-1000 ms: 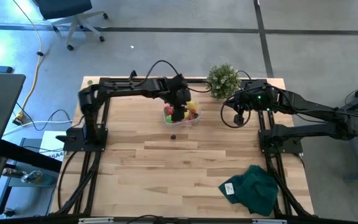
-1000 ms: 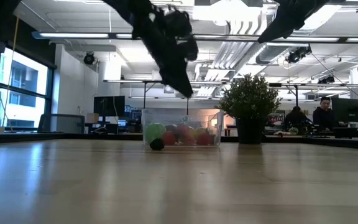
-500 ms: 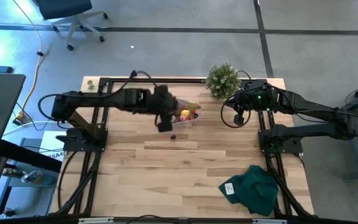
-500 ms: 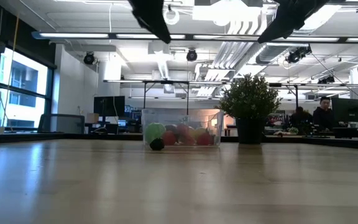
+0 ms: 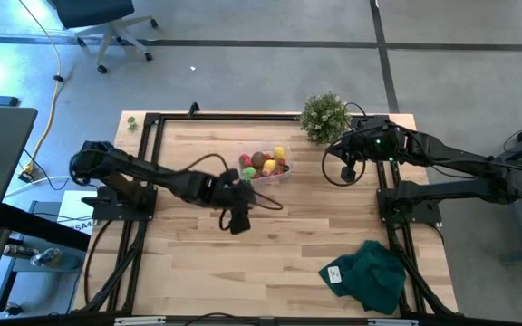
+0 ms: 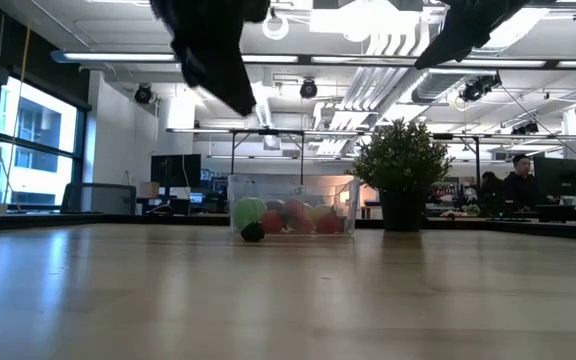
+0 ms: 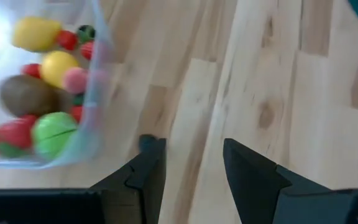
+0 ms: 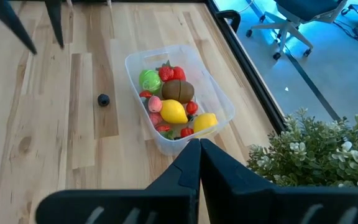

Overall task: Pick and placing Produce into tupperware
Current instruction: Put the blackberry into the transparent bin

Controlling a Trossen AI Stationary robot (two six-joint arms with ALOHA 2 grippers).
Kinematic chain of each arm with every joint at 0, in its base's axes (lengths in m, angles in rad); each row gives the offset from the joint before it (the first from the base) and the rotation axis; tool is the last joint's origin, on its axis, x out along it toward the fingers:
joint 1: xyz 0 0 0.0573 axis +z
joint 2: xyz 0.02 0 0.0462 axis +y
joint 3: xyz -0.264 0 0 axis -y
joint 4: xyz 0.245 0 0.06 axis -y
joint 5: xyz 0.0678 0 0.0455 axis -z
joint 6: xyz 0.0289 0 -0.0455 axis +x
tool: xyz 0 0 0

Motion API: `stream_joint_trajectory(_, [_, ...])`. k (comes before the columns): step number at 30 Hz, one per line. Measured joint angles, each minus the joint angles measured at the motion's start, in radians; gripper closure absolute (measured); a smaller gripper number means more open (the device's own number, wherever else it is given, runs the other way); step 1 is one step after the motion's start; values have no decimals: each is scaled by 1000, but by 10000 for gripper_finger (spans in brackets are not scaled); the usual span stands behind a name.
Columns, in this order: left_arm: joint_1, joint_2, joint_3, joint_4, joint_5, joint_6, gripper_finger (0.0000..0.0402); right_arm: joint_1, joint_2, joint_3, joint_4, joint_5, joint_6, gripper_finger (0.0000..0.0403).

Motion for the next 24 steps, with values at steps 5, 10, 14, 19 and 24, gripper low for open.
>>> stream_joint_trajectory(5, [-7,0,-182,271,3,-68,254,0,0,0,0,0,0,402])
stream_joint_trajectory(10, [-4,1,-324,472,-49,-83,254,0,0,0,0,0,0,402])
stream_joint_trajectory(14, [-2,1,-387,542,-109,-52,254,0,0,0,0,0,0,402])
stream_joint_trajectory(19, [43,21,-432,595,-54,-20,254,0,0,0,0,0,0,402])
stream_joint_trajectory(24, [98,56,-438,673,20,64,254,0,0,0,0,0,0,402])
